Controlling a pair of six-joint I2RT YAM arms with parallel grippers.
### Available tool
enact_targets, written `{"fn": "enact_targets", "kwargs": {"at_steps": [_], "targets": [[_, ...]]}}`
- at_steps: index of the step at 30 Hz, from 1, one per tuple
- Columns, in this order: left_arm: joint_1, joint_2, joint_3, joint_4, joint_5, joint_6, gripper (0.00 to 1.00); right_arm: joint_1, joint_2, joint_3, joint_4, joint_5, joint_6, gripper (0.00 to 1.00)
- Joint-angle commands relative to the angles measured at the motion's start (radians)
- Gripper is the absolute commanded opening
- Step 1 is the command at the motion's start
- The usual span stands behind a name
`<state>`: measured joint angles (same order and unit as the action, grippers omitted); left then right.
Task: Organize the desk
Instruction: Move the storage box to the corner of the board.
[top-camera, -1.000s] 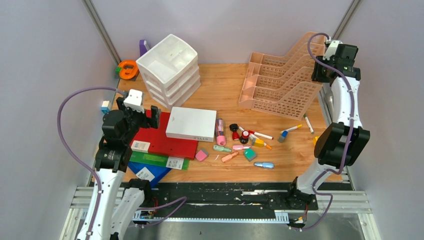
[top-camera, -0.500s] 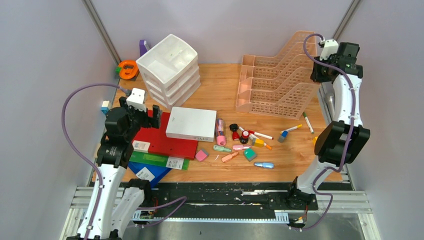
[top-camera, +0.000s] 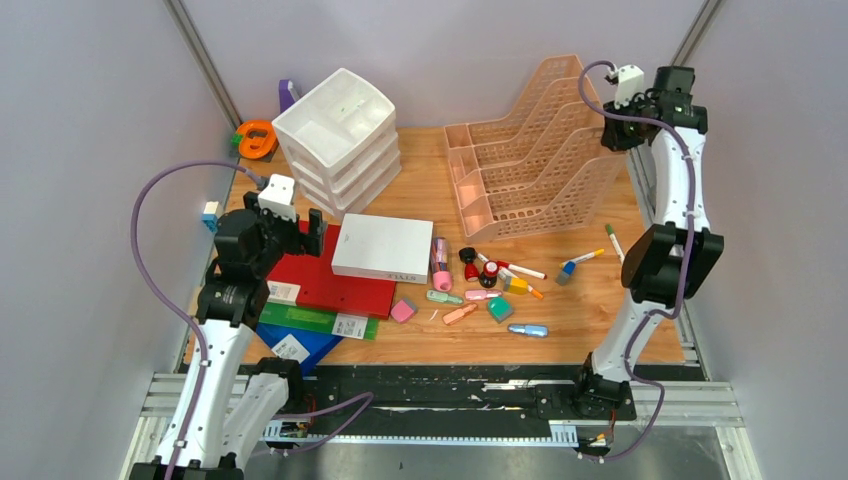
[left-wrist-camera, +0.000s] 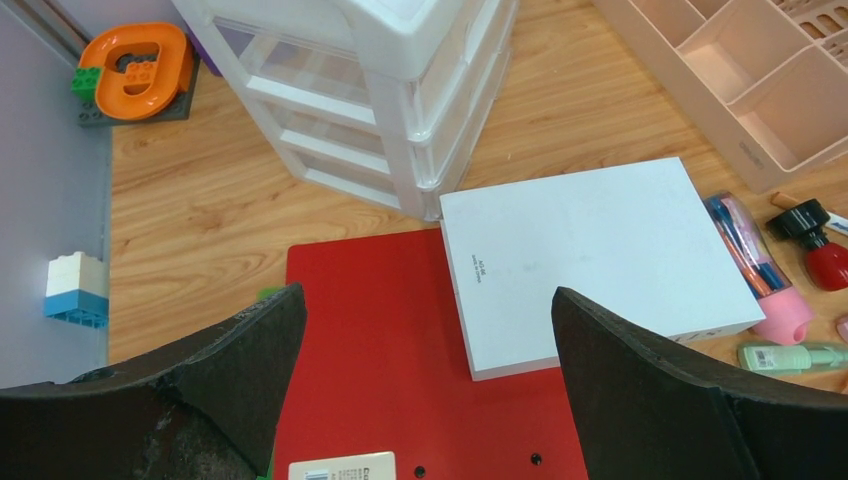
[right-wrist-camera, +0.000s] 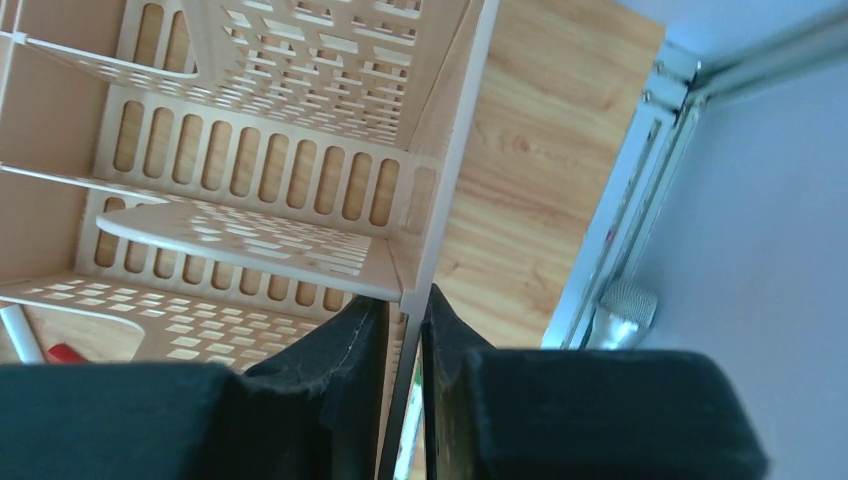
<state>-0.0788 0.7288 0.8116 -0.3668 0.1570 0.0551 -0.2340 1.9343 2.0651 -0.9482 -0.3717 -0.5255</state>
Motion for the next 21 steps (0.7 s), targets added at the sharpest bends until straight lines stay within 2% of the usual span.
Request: {"fn": "enact_targets", "kwargs": {"at_steps": [1,5,7,9,13,14,16,21], "targets": [[0.005,0.003,0.040,0.007,0.013,0.025,1.00,0.060,0.050,0.151,0.032,-0.014,-0.102,0.00],[0.004,0.017,0.042,-0.006,0.039,0.063,1.00,0.067,0.103,0.245,0.034,0.018,-0.134,0.00],[0.005,0.029,0.047,-0.023,0.064,0.096,1.00,0.067,0.121,0.277,0.034,0.040,-0.141,0.03],[0.005,0.044,0.051,-0.047,0.081,0.133,1.00,0.067,0.117,0.283,0.041,0.052,-0.129,0.17],[0.005,0.069,0.047,-0.099,0.092,0.224,1.00,0.068,0.055,0.234,0.100,0.044,-0.066,0.62],[0.005,0.072,0.046,-0.113,0.090,0.235,1.00,0.069,0.035,0.225,0.117,0.042,-0.050,0.69],[0.005,0.073,0.041,-0.130,0.088,0.260,1.00,0.075,-0.002,0.216,0.153,0.050,-0.019,0.76],[0.005,0.061,0.034,-0.147,0.060,0.289,1.00,0.100,-0.103,0.193,0.233,0.081,0.032,0.81]]}}
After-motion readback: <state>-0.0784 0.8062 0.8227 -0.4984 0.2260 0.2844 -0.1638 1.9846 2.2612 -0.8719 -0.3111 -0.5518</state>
